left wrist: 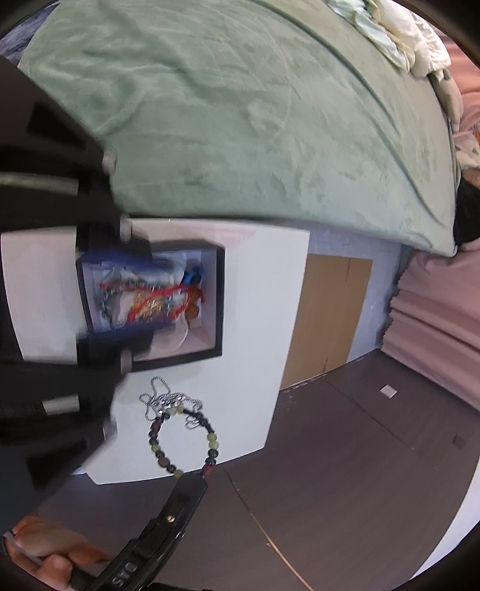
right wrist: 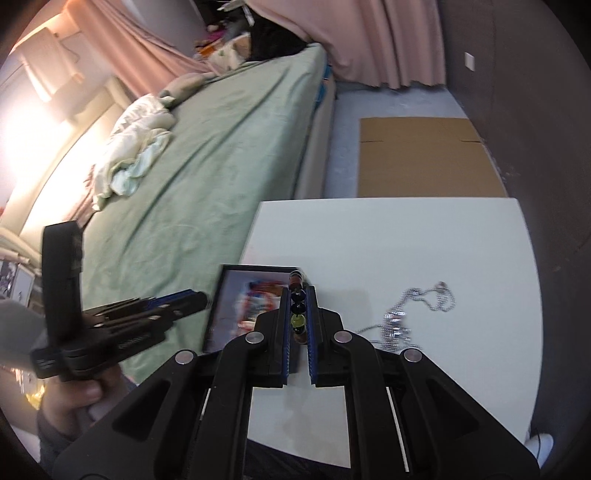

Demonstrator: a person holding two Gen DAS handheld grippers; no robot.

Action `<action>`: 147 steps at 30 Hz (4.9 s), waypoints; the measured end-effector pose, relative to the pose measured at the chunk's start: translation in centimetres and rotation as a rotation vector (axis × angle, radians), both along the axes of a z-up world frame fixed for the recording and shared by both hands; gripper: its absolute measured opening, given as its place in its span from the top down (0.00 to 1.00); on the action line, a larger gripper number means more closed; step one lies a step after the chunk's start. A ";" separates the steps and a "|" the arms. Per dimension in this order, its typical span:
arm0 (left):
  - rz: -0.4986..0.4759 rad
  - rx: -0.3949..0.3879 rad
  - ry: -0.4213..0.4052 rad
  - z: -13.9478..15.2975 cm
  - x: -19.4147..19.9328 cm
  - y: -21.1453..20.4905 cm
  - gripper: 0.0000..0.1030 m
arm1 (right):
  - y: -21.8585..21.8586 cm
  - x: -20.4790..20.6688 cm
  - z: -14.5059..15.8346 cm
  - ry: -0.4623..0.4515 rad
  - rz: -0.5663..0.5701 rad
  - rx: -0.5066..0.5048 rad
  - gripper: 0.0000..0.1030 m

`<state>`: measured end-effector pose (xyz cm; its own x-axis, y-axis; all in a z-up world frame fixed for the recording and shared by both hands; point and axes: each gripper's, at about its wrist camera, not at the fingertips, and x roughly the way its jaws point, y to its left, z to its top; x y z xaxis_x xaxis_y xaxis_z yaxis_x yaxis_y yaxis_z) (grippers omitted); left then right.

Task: Organize jewelry
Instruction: 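Drop the red-string bracelet into the box with the left gripper while the right carries the bead bracelet, then lower the bead bracelet into the black box and open the right gripper, then reach the left gripper to the silver chain necklace and close on it, then lift the chain necklace with the left gripper while the right gripper grasps the silver ring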

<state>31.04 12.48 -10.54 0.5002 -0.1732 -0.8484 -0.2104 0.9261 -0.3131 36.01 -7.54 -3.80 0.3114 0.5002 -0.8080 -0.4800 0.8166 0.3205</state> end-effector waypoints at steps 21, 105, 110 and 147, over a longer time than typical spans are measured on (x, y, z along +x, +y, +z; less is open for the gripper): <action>0.104 -0.013 -0.087 2.3 -4.1 4.9 0.09 | 6.9 -0.8 -2.5 0.123 0.081 0.043 0.70; -0.262 0.153 0.140 -7.6 10.4 -18.8 0.90 | -22.3 -0.3 -8.2 0.214 -0.484 0.144 0.05; -0.259 0.141 0.084 -4.8 9.5 -17.7 0.90 | -20.9 0.7 -8.4 0.207 -0.456 0.141 0.05; -0.175 0.159 -0.269 16.0 4.3 -11.8 0.90 | -7.8 10.1 -11.8 0.161 -0.188 -0.199 0.75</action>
<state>35.33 0.68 5.42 0.6840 -0.1524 -0.7134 0.0264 0.9825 -0.1845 46.13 -15.34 -15.59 0.2438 0.2728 -0.9307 -0.2705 0.9407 0.2048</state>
